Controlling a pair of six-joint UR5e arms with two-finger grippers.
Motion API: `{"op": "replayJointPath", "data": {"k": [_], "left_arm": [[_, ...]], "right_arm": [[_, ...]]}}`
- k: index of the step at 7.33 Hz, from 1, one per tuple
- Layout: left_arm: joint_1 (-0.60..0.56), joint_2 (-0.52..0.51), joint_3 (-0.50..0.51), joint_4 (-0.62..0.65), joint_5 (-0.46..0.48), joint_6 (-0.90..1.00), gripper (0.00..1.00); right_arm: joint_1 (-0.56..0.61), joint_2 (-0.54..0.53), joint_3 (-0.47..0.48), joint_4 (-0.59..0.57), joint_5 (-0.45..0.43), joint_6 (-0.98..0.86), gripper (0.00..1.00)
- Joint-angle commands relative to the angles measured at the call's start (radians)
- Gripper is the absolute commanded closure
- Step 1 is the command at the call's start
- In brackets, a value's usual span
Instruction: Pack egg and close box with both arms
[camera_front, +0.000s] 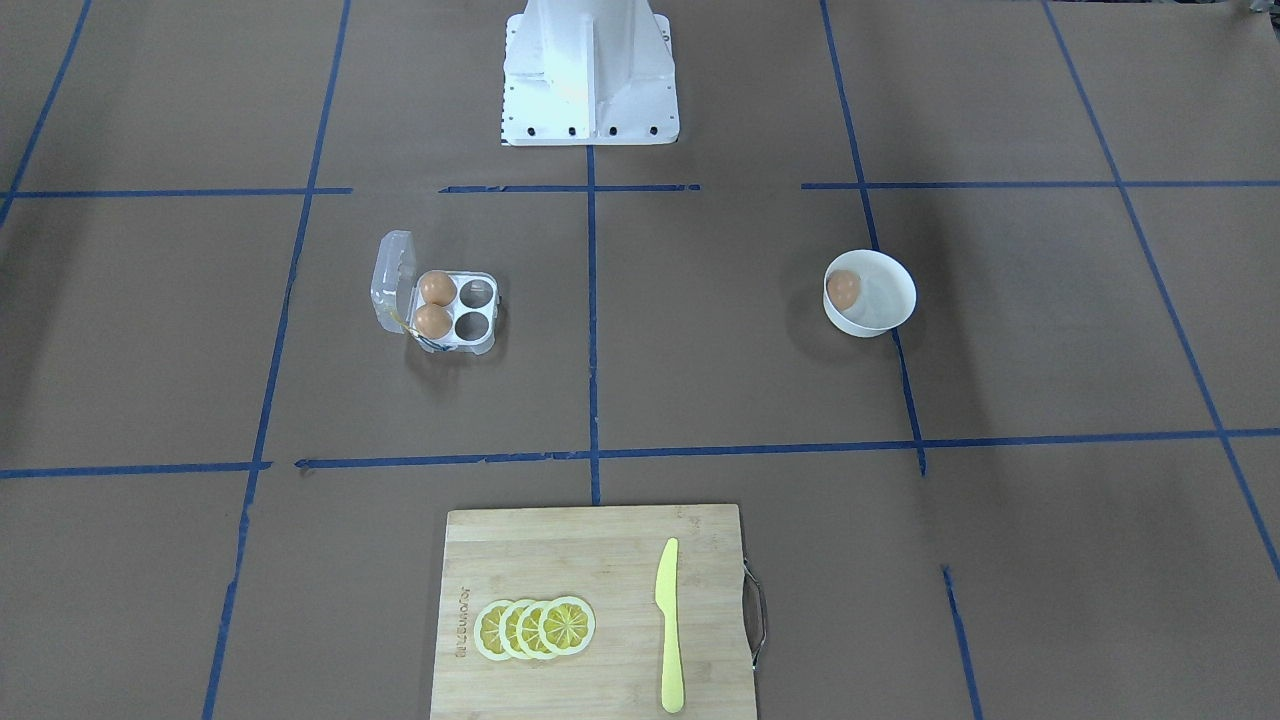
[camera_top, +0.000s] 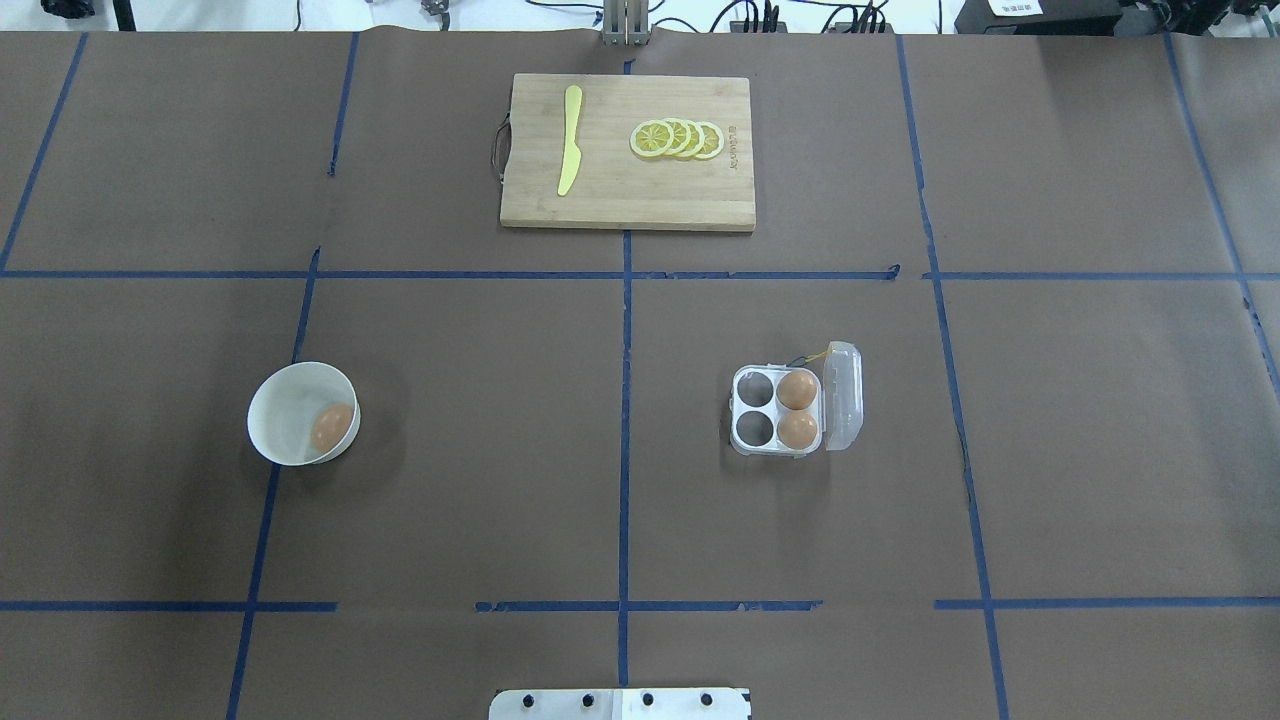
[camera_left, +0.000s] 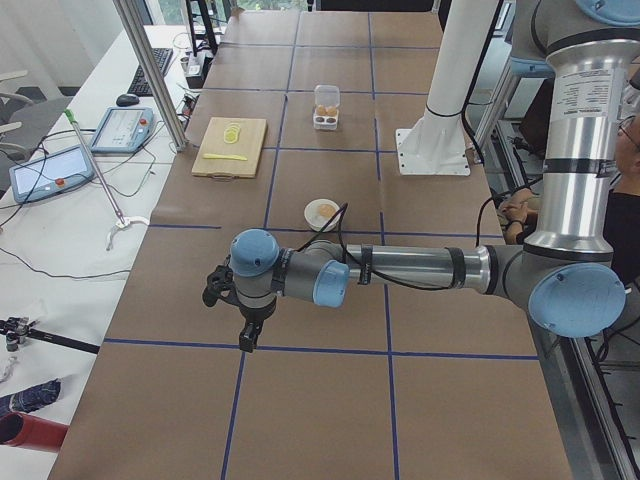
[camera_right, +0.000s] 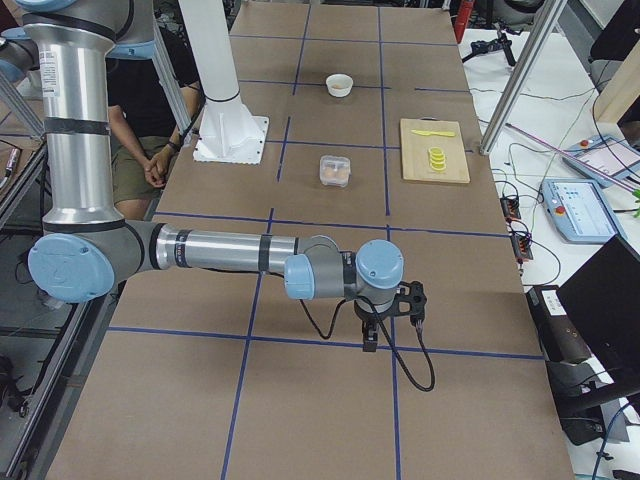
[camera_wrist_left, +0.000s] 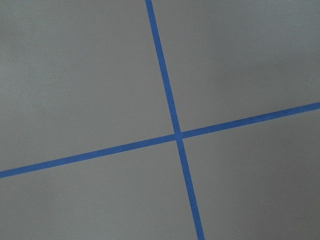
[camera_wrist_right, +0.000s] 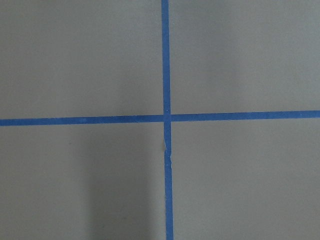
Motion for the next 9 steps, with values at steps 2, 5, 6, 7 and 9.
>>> {"op": "replayJointPath", "data": {"k": [2, 5, 6, 7, 9], "left_arm": [[0.0, 0.0, -0.002, 0.0, -0.001, -0.004, 0.0], [0.105, -0.038, -0.113, -0.012, 0.004, -0.144, 0.0], [0.183, -0.049, -0.185, -0.012, 0.007, -0.265, 0.0], [0.249, -0.051, -0.249, -0.015, 0.005, -0.384, 0.0], [0.36, -0.035, -0.301, -0.133, 0.014, -0.651, 0.0]], "right_arm": [[0.0, -0.002, 0.002, 0.002, -0.002, 0.0, 0.0], [0.0, -0.002, 0.026, -0.002, -0.007, 0.013, 0.0], [0.0, 0.001, 0.028, -0.005, -0.004, 0.014, 0.0], [0.0, 0.011, 0.028, -0.014, -0.007, 0.015, 0.0], [0.0, 0.0, 0.029, -0.007, -0.002, 0.015, 0.0]]}}
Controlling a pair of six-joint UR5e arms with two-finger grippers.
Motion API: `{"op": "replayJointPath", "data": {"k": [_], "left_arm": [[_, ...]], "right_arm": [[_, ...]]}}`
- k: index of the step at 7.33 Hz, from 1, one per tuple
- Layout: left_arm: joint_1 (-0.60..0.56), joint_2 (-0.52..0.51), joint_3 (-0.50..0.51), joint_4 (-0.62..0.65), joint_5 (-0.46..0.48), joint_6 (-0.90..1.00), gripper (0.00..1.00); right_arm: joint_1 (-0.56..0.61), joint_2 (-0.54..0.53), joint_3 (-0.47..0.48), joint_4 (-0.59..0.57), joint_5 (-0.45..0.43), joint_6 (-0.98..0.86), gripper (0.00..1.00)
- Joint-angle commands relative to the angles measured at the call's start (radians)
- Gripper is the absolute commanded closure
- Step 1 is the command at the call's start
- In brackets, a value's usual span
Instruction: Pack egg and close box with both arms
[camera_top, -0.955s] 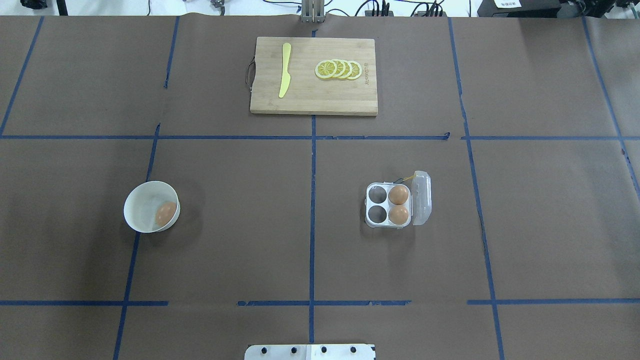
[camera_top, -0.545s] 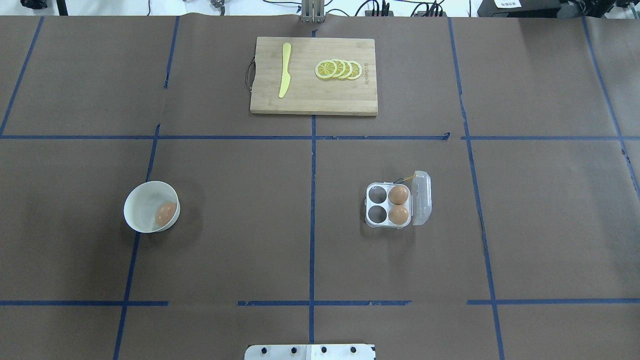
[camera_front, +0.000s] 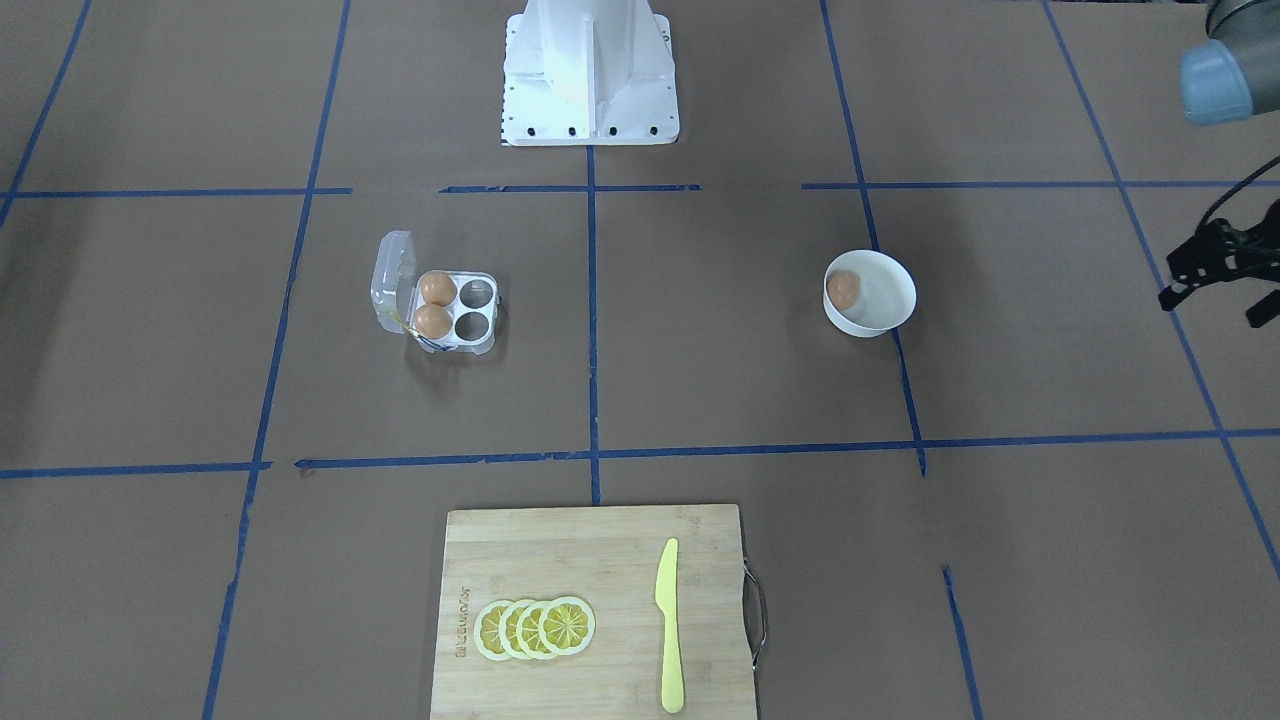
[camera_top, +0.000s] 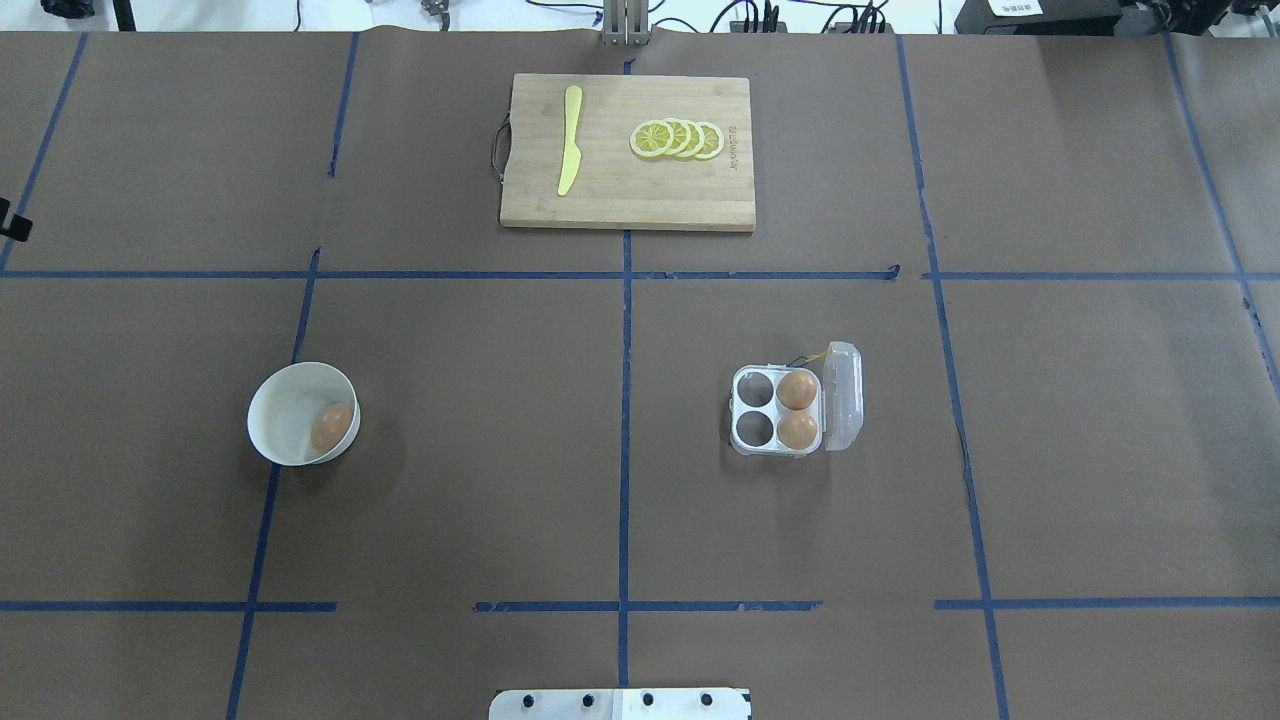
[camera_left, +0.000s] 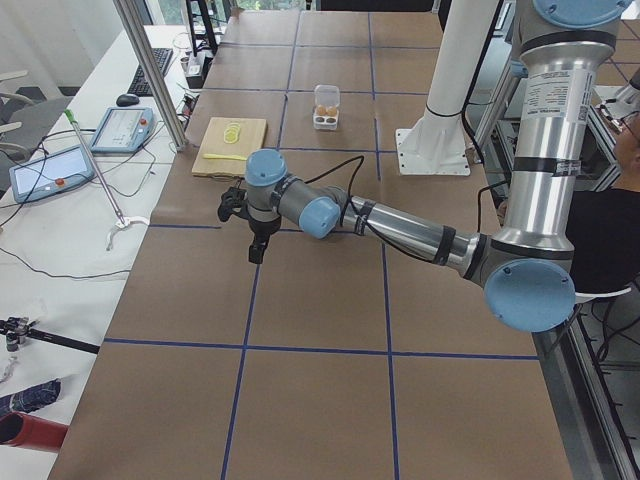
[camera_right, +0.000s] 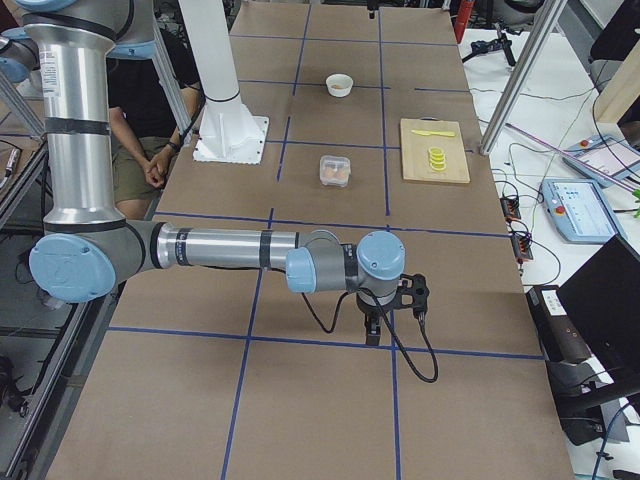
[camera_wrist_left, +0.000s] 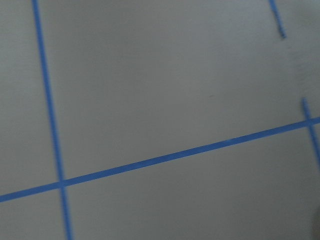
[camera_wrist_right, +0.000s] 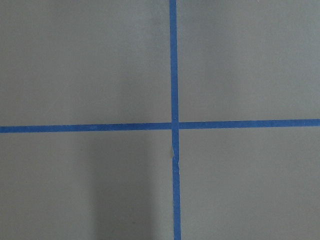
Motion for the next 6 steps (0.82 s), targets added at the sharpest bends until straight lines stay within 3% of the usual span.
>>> {"op": "replayJointPath", "data": {"k": [1, 2, 4, 6], "left_arm": [[0.152, 0.065, -0.076, -0.159, 0.084, -0.286, 0.0], [0.248, 0.102, -0.113, -0.231, 0.144, -0.437, 0.0], [0.429, 0.095, -0.153, -0.25, 0.269, -0.674, 0.0], [0.537, 0.04, -0.125, -0.242, 0.376, -0.727, 0.06]], "right_arm": [[0.0, -0.01, -0.009, 0.006, 0.002, 0.014, 0.0], [0.0, -0.011, 0.0, 0.006, 0.003, 0.04, 0.0], [0.0, -0.01, 0.001, 0.006, 0.003, 0.051, 0.0], [0.0, -0.011, -0.009, 0.006, 0.009, 0.051, 0.0]]}}
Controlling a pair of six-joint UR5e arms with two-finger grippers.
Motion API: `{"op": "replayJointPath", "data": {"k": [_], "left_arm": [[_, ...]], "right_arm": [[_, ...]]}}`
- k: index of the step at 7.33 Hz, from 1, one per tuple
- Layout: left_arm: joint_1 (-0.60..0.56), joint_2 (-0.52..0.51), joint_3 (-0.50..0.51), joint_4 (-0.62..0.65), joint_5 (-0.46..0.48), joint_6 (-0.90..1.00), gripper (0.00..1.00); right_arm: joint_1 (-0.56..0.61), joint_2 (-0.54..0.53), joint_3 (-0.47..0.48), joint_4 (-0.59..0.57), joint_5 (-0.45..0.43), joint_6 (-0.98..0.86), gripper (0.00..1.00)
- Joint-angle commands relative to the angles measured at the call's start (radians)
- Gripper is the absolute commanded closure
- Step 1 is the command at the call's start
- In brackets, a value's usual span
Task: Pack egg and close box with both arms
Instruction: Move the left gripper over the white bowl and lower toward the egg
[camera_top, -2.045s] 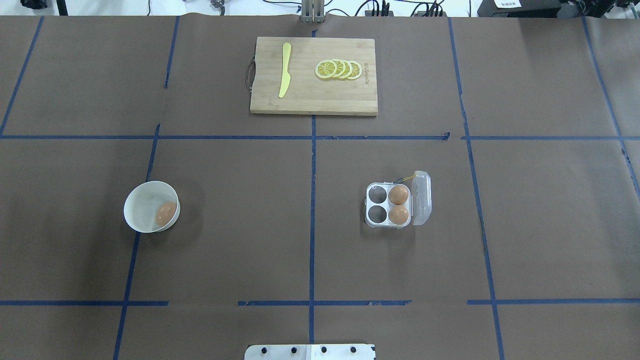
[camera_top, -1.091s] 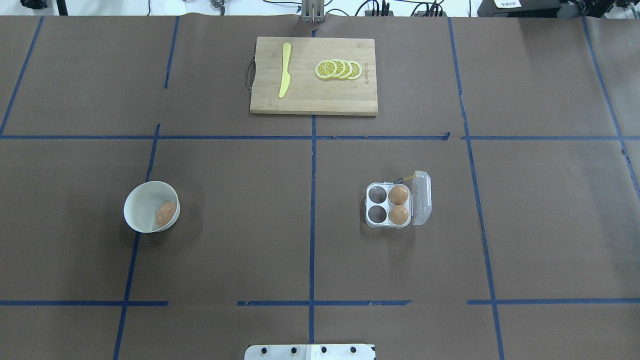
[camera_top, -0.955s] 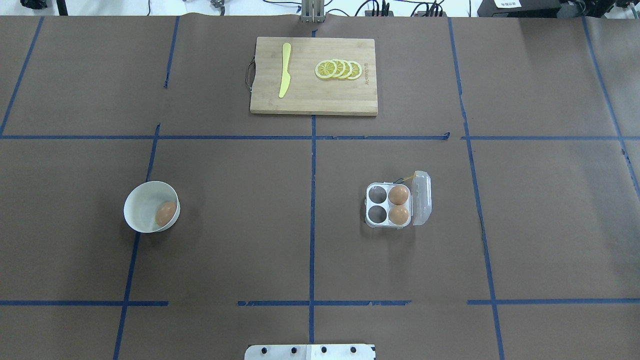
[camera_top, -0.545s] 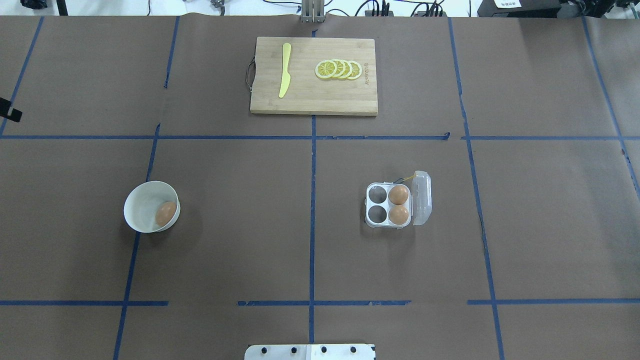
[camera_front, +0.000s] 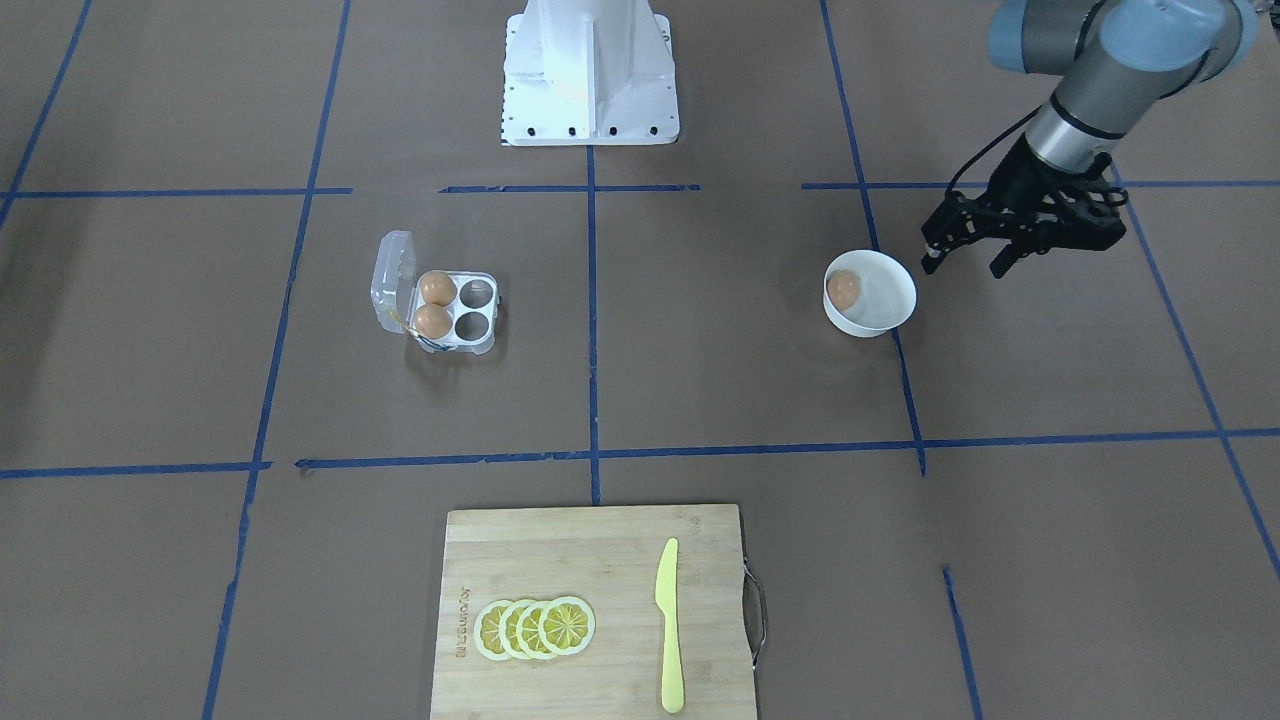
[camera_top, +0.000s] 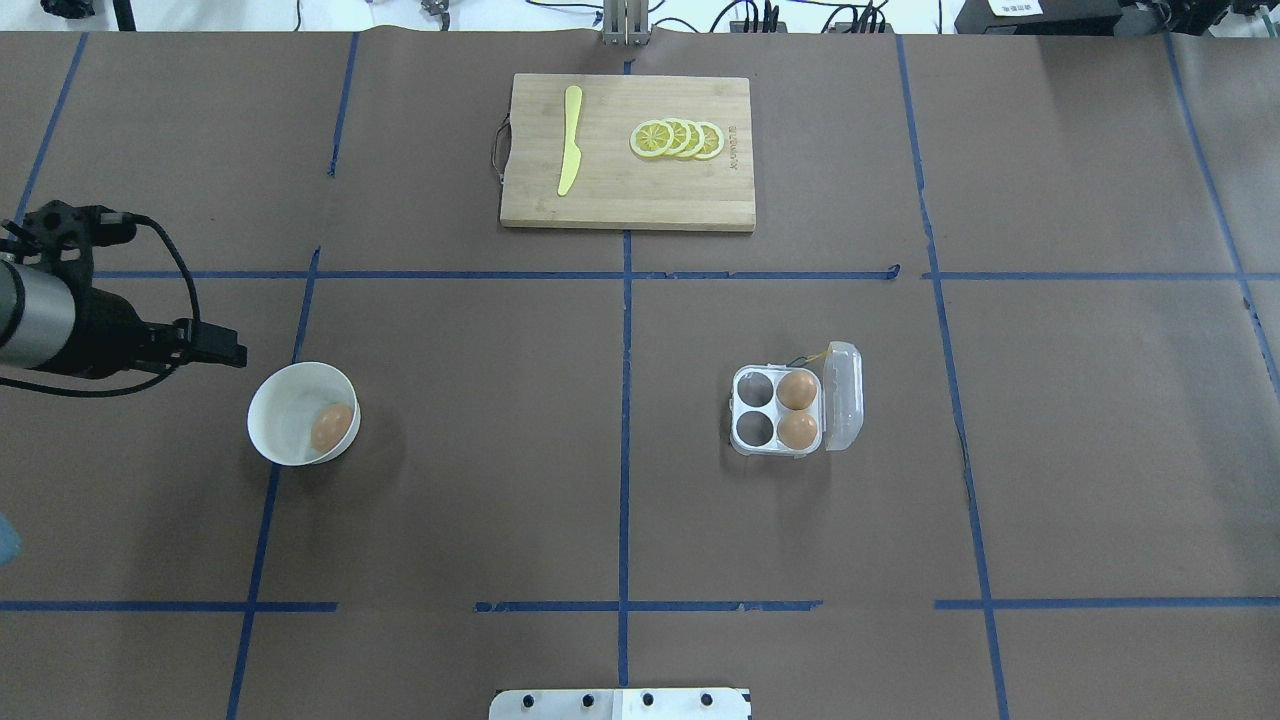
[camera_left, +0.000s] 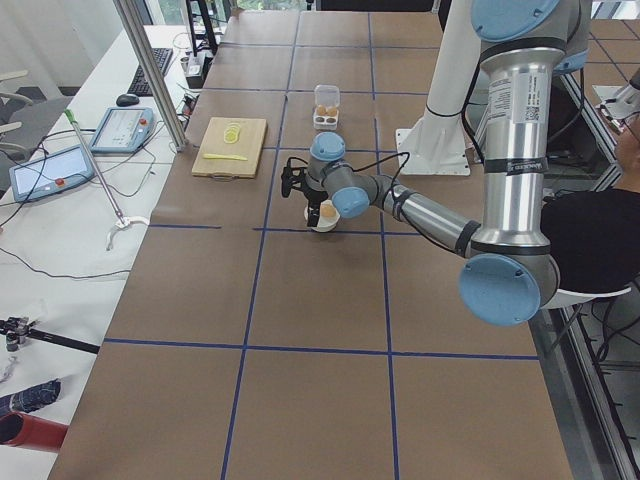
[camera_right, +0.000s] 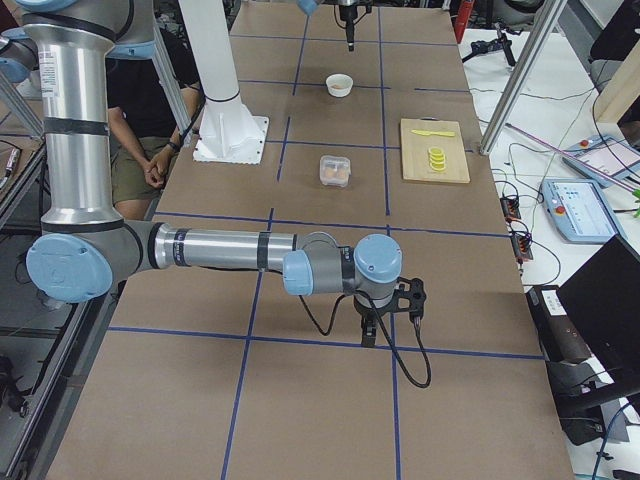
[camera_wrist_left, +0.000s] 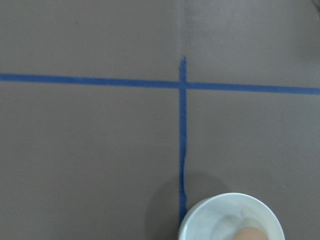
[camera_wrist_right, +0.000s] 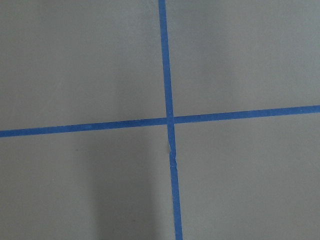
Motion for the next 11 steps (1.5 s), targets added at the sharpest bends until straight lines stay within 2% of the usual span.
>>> {"op": "replayJointPath", "data": {"k": [1, 5, 11], "left_arm": [[0.075, -0.035, 0.033, 0.002, 0.065, -0.036, 0.1], [0.132, -0.095, 0.096, 0.013, 0.099, -0.033, 0.18], [0.184, -0.104, 0.112, 0.014, 0.099, -0.03, 0.19]], "right_arm": [[0.0, -0.001, -0.004, 0.0, 0.005, 0.001, 0.0], [0.0, -0.01, -0.008, 0.002, 0.024, 0.001, 0.0], [0.0, -0.01, -0.01, 0.002, 0.022, -0.001, 0.0]]}}
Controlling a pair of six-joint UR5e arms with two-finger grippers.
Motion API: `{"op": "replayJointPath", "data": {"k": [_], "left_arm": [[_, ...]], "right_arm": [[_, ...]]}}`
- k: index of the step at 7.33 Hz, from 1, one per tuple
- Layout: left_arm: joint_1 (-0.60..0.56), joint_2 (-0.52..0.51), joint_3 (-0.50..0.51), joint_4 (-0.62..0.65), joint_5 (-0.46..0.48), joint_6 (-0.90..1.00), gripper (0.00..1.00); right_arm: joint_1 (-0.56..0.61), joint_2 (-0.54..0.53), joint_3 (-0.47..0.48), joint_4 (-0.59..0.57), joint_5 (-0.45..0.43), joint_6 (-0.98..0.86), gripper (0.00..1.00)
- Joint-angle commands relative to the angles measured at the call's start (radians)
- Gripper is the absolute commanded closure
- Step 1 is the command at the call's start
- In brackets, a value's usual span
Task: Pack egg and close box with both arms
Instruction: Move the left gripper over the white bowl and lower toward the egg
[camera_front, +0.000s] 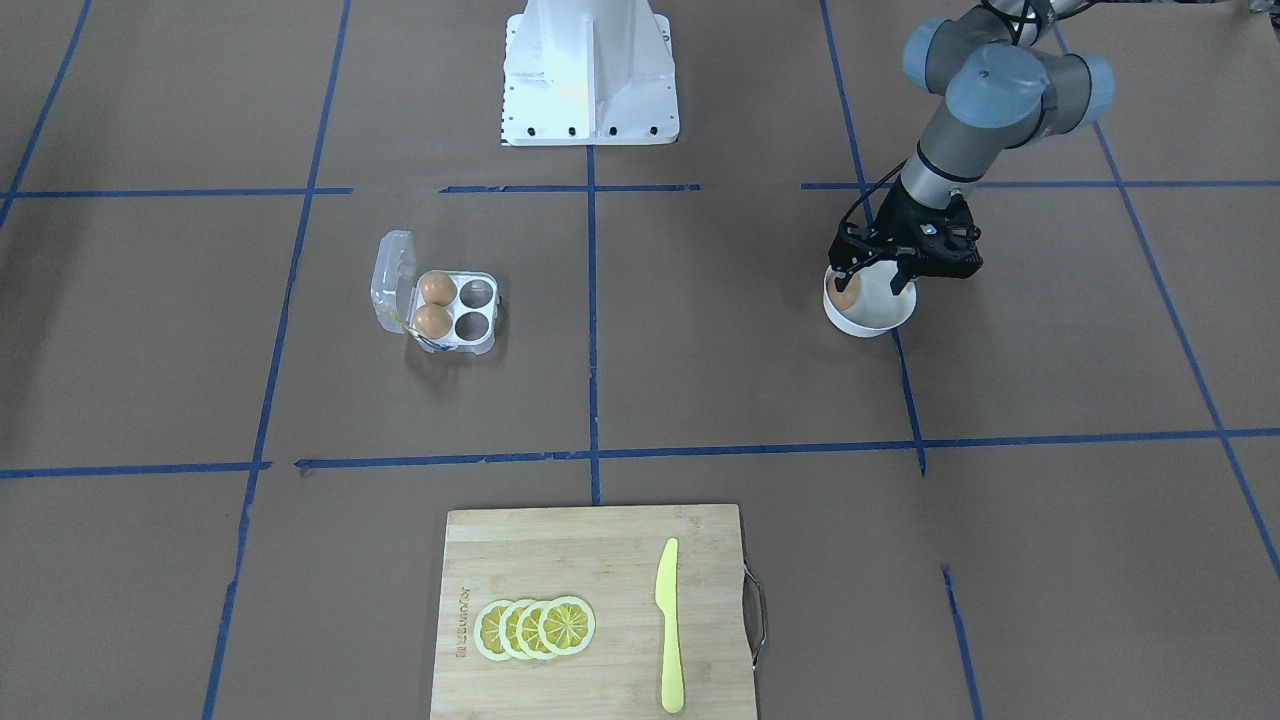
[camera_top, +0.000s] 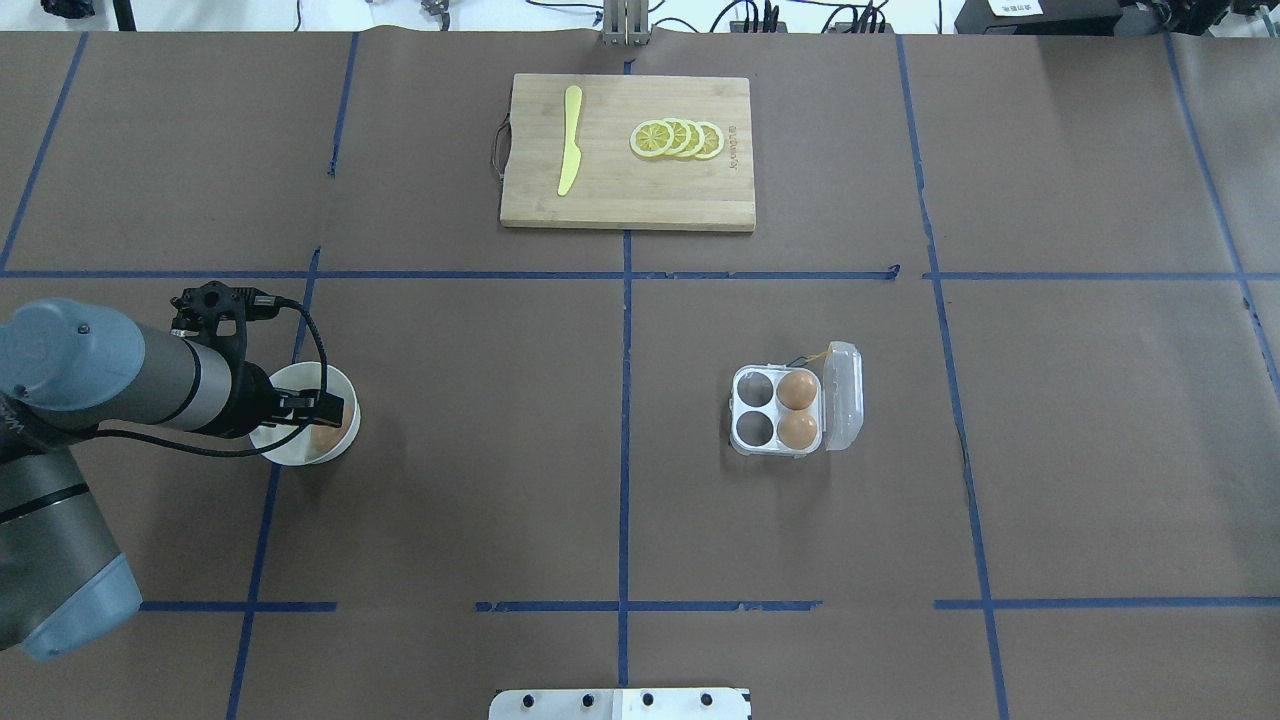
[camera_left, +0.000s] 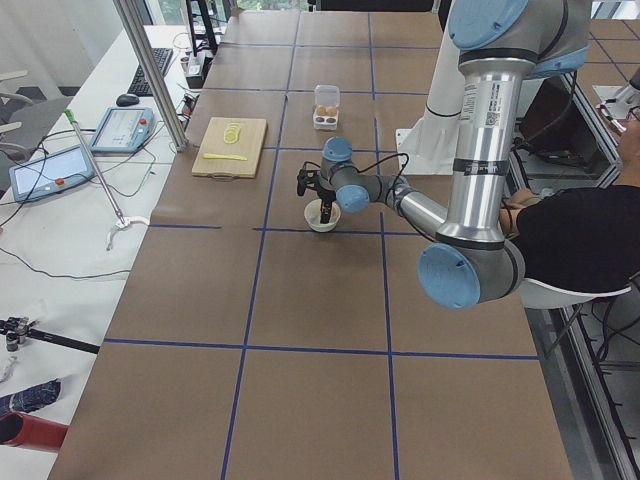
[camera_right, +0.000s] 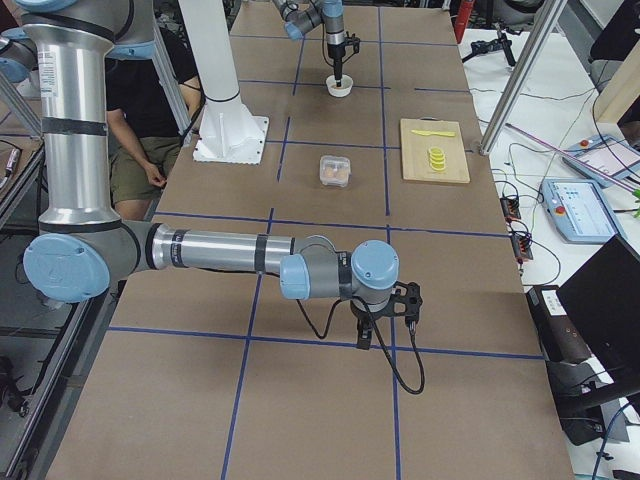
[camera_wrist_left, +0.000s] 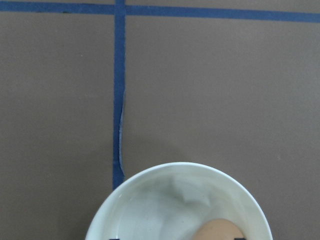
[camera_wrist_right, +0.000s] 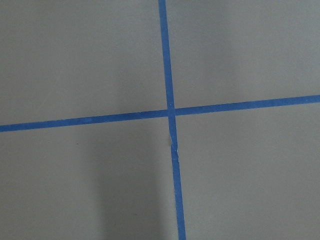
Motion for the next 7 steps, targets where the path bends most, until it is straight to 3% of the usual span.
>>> {"op": "replayJointPath", "data": {"k": [1, 7], "left_arm": [[0.011, -0.016, 0.013, 0.001, 0.0, 0.0, 0.19], [0.011, -0.03, 0.05, 0.001, 0.002, 0.002, 0.25]], "right_arm": [[0.0, 0.0, 0.0, 0.0, 0.0, -0.001, 0.0], [0.0, 0.0, 0.003, 0.0, 0.0, -0.001, 0.0]]}}
